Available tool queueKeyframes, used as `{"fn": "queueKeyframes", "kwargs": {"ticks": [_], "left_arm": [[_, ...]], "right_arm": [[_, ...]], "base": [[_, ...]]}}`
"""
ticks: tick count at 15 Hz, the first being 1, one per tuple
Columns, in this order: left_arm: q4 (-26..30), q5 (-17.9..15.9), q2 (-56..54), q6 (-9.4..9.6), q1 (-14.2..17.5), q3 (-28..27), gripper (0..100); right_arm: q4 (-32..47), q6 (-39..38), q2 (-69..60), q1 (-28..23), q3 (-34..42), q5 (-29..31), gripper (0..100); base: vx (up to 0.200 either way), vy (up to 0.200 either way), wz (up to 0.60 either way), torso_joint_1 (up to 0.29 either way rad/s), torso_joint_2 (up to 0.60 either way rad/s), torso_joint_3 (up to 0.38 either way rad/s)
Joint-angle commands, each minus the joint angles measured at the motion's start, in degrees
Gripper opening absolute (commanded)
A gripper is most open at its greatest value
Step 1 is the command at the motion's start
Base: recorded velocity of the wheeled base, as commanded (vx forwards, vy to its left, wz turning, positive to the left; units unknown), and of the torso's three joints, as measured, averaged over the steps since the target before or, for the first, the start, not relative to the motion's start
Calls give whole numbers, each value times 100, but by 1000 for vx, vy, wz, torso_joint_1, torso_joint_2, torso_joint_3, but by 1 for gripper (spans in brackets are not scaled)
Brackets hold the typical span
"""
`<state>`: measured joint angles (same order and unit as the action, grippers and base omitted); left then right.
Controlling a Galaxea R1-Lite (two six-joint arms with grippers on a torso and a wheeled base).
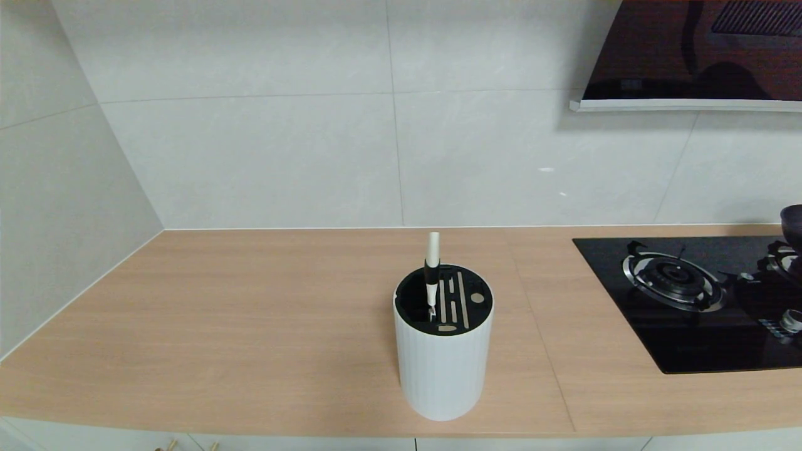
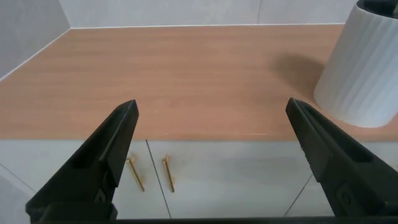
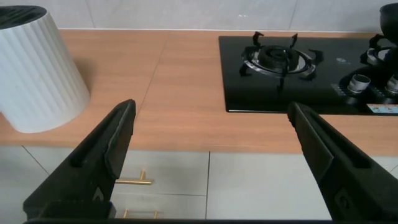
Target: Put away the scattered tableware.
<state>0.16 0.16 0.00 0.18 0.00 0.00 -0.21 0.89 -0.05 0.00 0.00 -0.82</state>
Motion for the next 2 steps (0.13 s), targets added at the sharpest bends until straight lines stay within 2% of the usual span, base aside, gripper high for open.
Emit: {"fn": "queueKeyframes", "kwargs": {"ticks": [1,2], "left_arm": [[2,2,9,-1,0,0,100],[2,2,9,-1,0,0,100]], "right_arm": [[-6,-10,14,0,0,-6,100],[-6,-19,14,0,0,-6,100]], "base": [[0,0,0,0,0,0],[0,0,0,0,0,0]]}}
